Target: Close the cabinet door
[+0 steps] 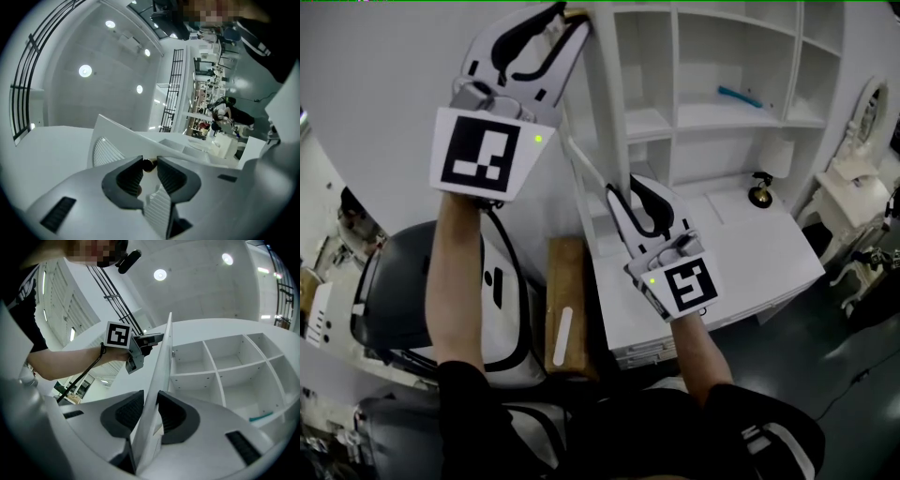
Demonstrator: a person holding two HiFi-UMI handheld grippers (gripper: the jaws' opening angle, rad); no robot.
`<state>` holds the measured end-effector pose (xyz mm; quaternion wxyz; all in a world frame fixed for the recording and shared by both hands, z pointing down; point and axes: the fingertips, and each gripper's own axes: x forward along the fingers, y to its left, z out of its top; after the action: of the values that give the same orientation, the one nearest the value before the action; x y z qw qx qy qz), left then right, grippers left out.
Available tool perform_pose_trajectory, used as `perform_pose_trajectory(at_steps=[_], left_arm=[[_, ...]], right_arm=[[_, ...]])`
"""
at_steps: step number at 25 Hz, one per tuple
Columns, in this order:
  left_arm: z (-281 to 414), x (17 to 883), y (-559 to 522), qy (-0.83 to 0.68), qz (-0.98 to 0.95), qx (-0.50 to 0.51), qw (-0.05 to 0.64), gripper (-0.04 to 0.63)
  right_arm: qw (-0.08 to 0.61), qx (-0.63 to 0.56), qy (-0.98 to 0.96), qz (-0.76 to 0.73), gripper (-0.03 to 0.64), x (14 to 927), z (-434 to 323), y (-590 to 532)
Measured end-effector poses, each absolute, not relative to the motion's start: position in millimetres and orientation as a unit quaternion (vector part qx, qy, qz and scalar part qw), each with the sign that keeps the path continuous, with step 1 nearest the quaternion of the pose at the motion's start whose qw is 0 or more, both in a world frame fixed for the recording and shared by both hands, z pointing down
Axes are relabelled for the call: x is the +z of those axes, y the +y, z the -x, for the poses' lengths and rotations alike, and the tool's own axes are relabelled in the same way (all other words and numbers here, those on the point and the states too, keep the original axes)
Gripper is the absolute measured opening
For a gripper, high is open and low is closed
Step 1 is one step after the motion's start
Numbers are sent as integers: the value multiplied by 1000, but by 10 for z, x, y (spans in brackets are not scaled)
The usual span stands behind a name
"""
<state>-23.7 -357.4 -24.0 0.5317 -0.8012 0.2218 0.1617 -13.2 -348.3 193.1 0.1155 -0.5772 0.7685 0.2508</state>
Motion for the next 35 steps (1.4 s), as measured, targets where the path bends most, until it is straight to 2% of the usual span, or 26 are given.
perform_pose_trajectory(at_steps=[20,29,35], left_arm=[[-509,-259,-3633,219,796,59,560,92],[-842,-275,-3686,207,799,60,561,91],[-1057,-262,-3779,238,771,36,589,91]], right_arm=[[146,190,774,586,92,1929,-622,-3610],[154,185,768,593,92,1938,-976,-3707],[162,177,772,589,94,1946,-1187,-3813]])
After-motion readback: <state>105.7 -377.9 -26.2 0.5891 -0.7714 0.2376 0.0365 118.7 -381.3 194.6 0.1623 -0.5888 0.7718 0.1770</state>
